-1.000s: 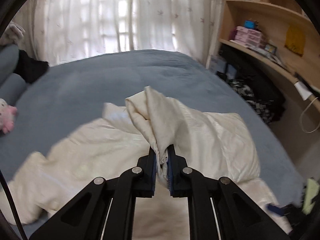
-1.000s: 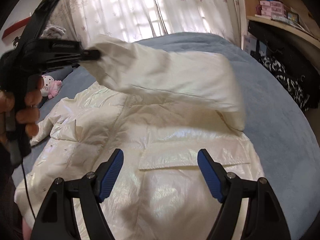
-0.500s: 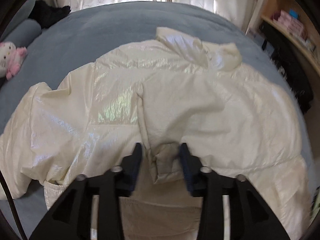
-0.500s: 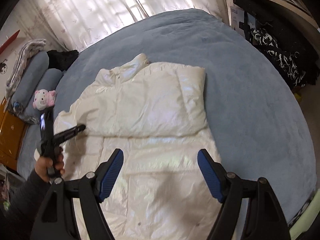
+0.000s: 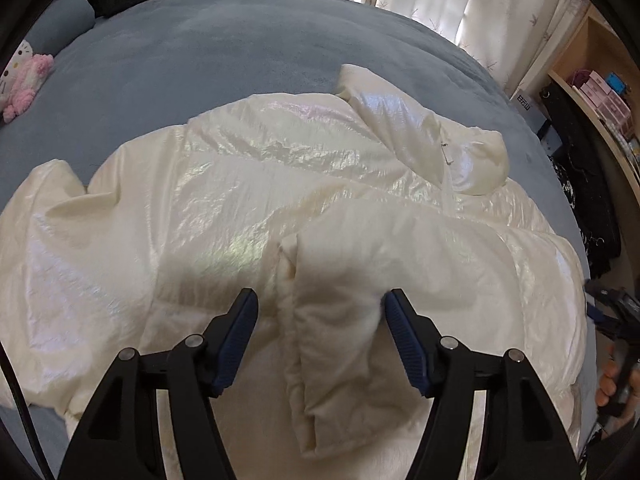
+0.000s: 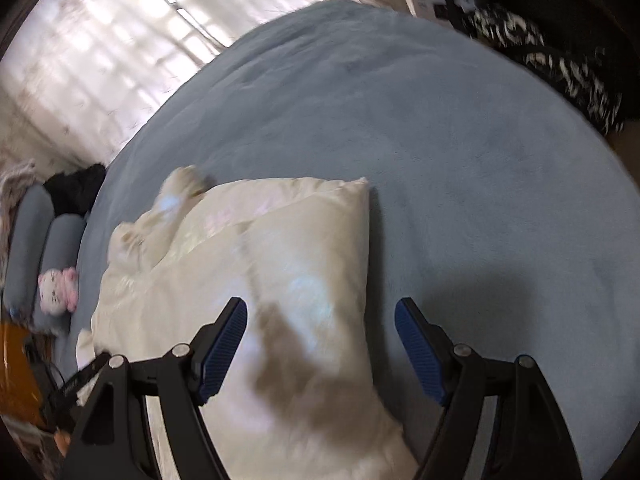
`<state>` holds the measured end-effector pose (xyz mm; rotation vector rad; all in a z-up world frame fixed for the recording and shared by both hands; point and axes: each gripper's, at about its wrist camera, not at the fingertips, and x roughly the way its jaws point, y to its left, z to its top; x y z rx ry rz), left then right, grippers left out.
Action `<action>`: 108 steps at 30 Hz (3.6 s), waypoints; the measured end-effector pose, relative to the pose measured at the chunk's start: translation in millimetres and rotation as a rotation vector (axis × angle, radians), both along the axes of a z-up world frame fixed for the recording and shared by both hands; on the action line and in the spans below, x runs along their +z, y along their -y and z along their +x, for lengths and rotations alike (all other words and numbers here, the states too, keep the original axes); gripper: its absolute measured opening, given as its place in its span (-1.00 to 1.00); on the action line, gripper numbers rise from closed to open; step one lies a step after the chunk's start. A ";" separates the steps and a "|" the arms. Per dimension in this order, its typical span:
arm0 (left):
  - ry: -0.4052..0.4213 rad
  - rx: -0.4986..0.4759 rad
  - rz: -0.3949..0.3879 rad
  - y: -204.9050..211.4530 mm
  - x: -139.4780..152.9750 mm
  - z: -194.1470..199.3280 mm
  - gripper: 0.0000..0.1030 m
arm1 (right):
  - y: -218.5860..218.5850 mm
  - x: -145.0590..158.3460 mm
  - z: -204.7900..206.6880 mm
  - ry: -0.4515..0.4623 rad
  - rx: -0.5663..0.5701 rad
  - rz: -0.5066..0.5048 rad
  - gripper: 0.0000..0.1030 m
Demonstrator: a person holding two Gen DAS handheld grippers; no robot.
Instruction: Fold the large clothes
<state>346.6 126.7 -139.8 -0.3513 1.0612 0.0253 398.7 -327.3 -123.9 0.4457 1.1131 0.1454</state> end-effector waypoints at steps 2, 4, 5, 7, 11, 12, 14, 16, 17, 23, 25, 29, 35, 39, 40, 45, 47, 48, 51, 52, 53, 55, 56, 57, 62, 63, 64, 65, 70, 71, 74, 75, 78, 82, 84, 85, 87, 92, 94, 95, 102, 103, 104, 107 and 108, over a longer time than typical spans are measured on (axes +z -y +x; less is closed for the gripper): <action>0.011 -0.022 -0.002 4.4 1.3 4.5 -0.51 | 0.4 -16.5 10.3 -0.029 0.006 0.049 0.47; 0.027 -0.034 0.035 11.8 5.7 10.4 -0.74 | -2.8 -19.4 13.4 -0.009 0.032 0.081 -0.26; 0.057 -0.040 0.053 15.7 10.9 10.6 -0.78 | -8.5 -11.2 13.4 0.027 0.048 0.038 -0.45; 0.115 -0.046 0.102 22.2 20.5 8.7 -0.78 | -19.9 6.7 6.3 0.121 0.061 -0.065 -0.57; 0.063 -0.057 0.171 31.3 -2.7 13.4 -0.70 | -24.4 -16.5 6.6 0.072 0.013 -0.157 -0.52; 0.043 -0.075 0.196 33.7 -9.5 12.7 -0.70 | -25.1 -19.7 6.1 0.063 0.009 -0.182 -0.44; 0.052 -0.086 0.226 38.2 -9.6 9.8 -0.70 | -28.5 -15.5 2.7 0.060 0.002 -0.233 -0.19; 0.053 -0.078 0.217 37.7 -1.4 7.4 -0.69 | -30.7 -3.3 -2.2 0.067 -0.002 -0.281 -0.15; 0.058 -0.070 0.213 35.7 5.4 5.2 -0.69 | -33.2 3.3 -4.7 0.069 -0.001 -0.318 -0.15; 0.191 0.021 0.216 24.0 50.7 -19.1 -0.69 | -63.9 57.9 -43.8 0.183 0.062 -0.382 -0.11; 0.212 -0.010 0.167 31.1 58.7 -20.2 -0.69 | -80.2 64.0 -56.4 0.210 0.125 -0.311 -0.05; 0.176 -0.094 0.107 67.5 50.5 -19.0 -0.70 | -127.3 54.3 -69.2 0.179 0.246 -0.177 -0.05; 0.034 -0.099 0.185 94.0 -0.3 -12.0 -0.69 | -163.5 3.1 -76.8 0.123 0.316 -0.206 -0.05; 0.025 -0.085 0.144 73.9 -12.1 -11.5 -0.69 | -120.9 -0.5 -80.7 0.146 0.237 -0.229 -0.09; 0.024 -0.079 0.139 70.0 -11.9 -11.5 -0.69 | -102.7 0.1 -80.1 0.153 0.199 -0.255 -0.10; 0.015 -0.068 0.128 59.7 -15.0 -7.1 -0.69 | -27.3 -12.6 -69.6 0.089 0.047 -0.291 0.00; 0.017 -0.071 0.133 59.7 -16.3 -5.5 -0.69 | -5.0 -15.2 -71.0 0.063 0.007 -0.205 0.18; 0.018 -0.071 0.137 60.5 -16.5 -6.2 -0.68 | -1.1 -14.1 -71.8 0.060 0.001 -0.183 0.18; 0.010 -0.073 0.149 64.6 -14.4 -8.8 -0.59 | -2.3 -8.4 -75.1 0.067 -0.016 -0.178 0.18; 0.007 -0.074 0.148 66.0 -12.7 -10.0 -0.49 | -4.3 -5.5 -76.2 0.072 -0.018 -0.180 0.18; 0.005 -0.075 0.144 67.0 -10.9 -10.9 -0.34 | -6.4 -2.2 -77.7 0.080 -0.018 -0.182 0.18; 0.002 -0.083 0.139 71.2 -6.0 -14.3 -0.08 | -14.1 3.2 -83.9 0.097 -0.008 -0.189 0.18; 0.003 -0.085 0.145 73.5 -3.7 -16.4 0.08 | -19.2 6.4 -86.8 0.104 -0.004 -0.196 0.18; 0.004 -0.084 0.165 76.5 0.2 -19.6 0.14 | -26.6 11.0 -88.5 0.113 -0.002 -0.203 0.18; 0.021 -0.117 0.194 86.4 16.4 -37.5 0.19 | -44.1 27.6 -101.7 0.143 0.042 -0.192 0.18; 0.022 -0.118 0.192 86.5 18.7 -40.6 0.19 | -47.7 30.4 -105.7 0.147 0.049 -0.183 0.18; 0.027 -0.122 0.187 87.1 22.8 -45.7 0.19 | -50.3 32.8 -109.6 0.152 0.056 -0.174 0.18; 0.032 -0.125 0.182 87.3 26.3 -50.6 0.19 | -53.6 35.7 -114.0 0.157 0.065 -0.167 0.18; 0.053 -0.121 0.189 87.4 41.6 -75.5 0.19 | -68.4 45.9 -130.9 0.175 0.103 -0.166 0.18; 0.054 -0.117 0.192 86.9 43.2 -78.5 0.19 | -71.1 48.0 -135.0 0.174 0.108 -0.160 0.18; 0.056 -0.110 0.195 84.5 50.7 -96.1 0.19 | -78.1 54.8 -147.9 0.178 0.116 -0.140 0.18; 0.054 -0.109 0.194 83.6 52.1 -99.6 0.19 | -79.8 56.6 -152.4 0.179 0.119 -0.138 0.18; 0.051 -0.097 0.181 79.1 59.6 -116.6 0.19 | -85.1 62.3 -167.1 0.183 0.122 -0.126 0.18; 0.052 -0.079 0.157 74.2 68.0 -137.9 0.19 | -91.2 67.6 -185.2 0.191 0.121 -0.123 0.18; 0.058 -0.078 0.163 74.6 73.1 -148.5 0.19 | -93.9 68.5 -192.3 0.192 0.119 -0.114 0.18; 0.066 -0.075 0.173 74.7 76.1 -153.5 0.19 | -95.0 68.5 -195.9 0.190 0.115 -0.107 0.18; 0.083 -0.066 0.189 74.3 82.3 -162.2 0.19 | -95.3 68.1 -200.2 0.183 0.110 -0.094 0.18; 0.097 -0.039 0.168 68.3 92.8 -181.7 0.19 | -100.3 70.5 -215.3 0.176 0.087 -0.057 0.18; 0.102 -0.020 0.153 64.7 95.3 -191.3 0.19 | -102.7 70.5 -223.6 0.175 0.083 -0.039 0.18; 0.106 -0.009 0.144 62.5 96.8 -198.4 0.19 | -105.0 70.8 -228.9 0.176 0.084 -0.028 0.18; 0.121 0.053 0.114 41.9 99.5 -242.3 0.19 | -124.3 68.7 -262.1 0.158 0.094 0.014 0.18; 0.119 0.064 0.110 36.8 99.5 -247.6 0.19 | -127.9 68.9 -265.3 0.155 0.101 0.014 0.18; 0.117 0.070 0.107 33.2 99.6 -250.4 0.19 | -133.4 70.0 -269.1 0.153 0.113 0.011 0.18; 0.115 0.104 0.092 11.0 100.5 -264.9 0.19 | -150.0 76.0 -276.4 0.154 0.157 -0.016 0.19; 0.115 0.116 0.089 2.7 100.2 -267.7 0.19 | -156.2 78.4 -278.3 0.157 0.171 -0.031 0.19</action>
